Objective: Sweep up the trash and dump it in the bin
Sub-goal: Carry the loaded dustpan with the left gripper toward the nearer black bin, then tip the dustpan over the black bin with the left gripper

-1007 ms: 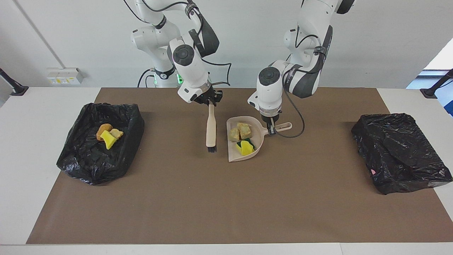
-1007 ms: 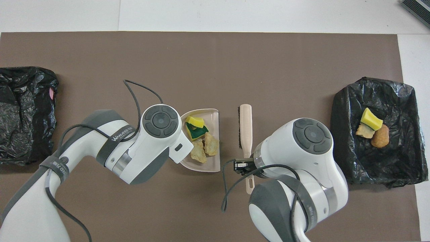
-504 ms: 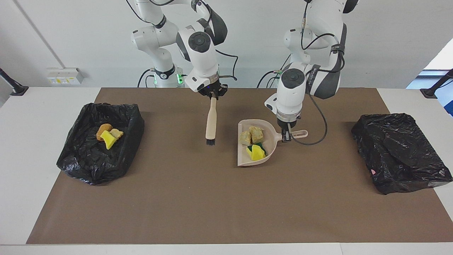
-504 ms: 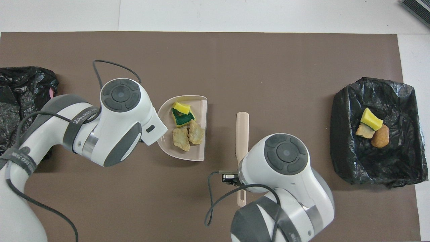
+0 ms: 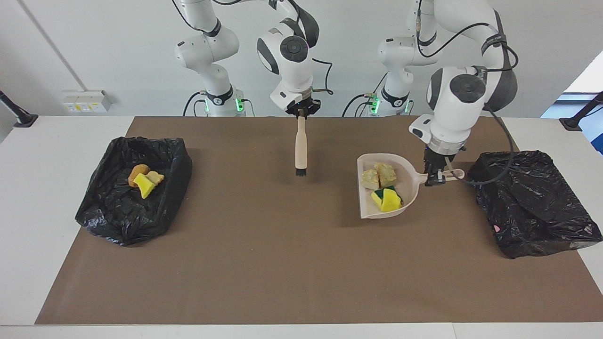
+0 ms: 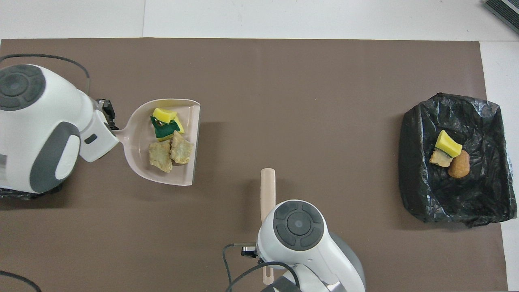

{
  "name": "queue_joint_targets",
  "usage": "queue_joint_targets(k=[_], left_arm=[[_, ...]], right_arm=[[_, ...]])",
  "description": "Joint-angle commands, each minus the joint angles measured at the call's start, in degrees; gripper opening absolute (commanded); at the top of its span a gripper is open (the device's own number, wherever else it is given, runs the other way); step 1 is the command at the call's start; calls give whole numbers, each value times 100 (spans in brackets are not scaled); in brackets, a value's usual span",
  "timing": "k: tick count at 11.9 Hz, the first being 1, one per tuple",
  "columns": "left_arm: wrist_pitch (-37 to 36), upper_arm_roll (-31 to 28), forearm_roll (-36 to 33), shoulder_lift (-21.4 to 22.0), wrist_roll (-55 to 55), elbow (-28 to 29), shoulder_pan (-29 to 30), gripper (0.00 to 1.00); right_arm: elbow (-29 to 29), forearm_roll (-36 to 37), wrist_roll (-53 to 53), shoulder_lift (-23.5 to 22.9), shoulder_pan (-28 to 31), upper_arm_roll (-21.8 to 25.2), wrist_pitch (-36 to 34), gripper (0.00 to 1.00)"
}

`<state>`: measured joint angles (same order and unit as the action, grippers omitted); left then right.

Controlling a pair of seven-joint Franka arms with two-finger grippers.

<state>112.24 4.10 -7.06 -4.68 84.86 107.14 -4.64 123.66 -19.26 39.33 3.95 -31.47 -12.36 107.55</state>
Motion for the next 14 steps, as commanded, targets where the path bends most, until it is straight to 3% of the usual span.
queue_joint_targets(k=[1,5,8,11,14], left_arm=[[-219,-1135,589,126,459,-166,-222,0],[-352,-2542,996,-128,1467,-703,-187,0],[-353,-3212,926,-778,2331,-1537,111,0],[216,-3231,367,-1306,2701,-2074,612,0],[948,-3266,-381,-1377,2667,-1970,876,0]], right_arm=[[588,-210,258,167,-429,-12,579,0],[1220,-228,661,123,-877,-12,1574,0],[1468,-219,664,211,-922,-12,1916,0],[1556,-88,347,211,-1009,-12,1954,0],[1626,386,356,229,-1045,-12,2015,0]])
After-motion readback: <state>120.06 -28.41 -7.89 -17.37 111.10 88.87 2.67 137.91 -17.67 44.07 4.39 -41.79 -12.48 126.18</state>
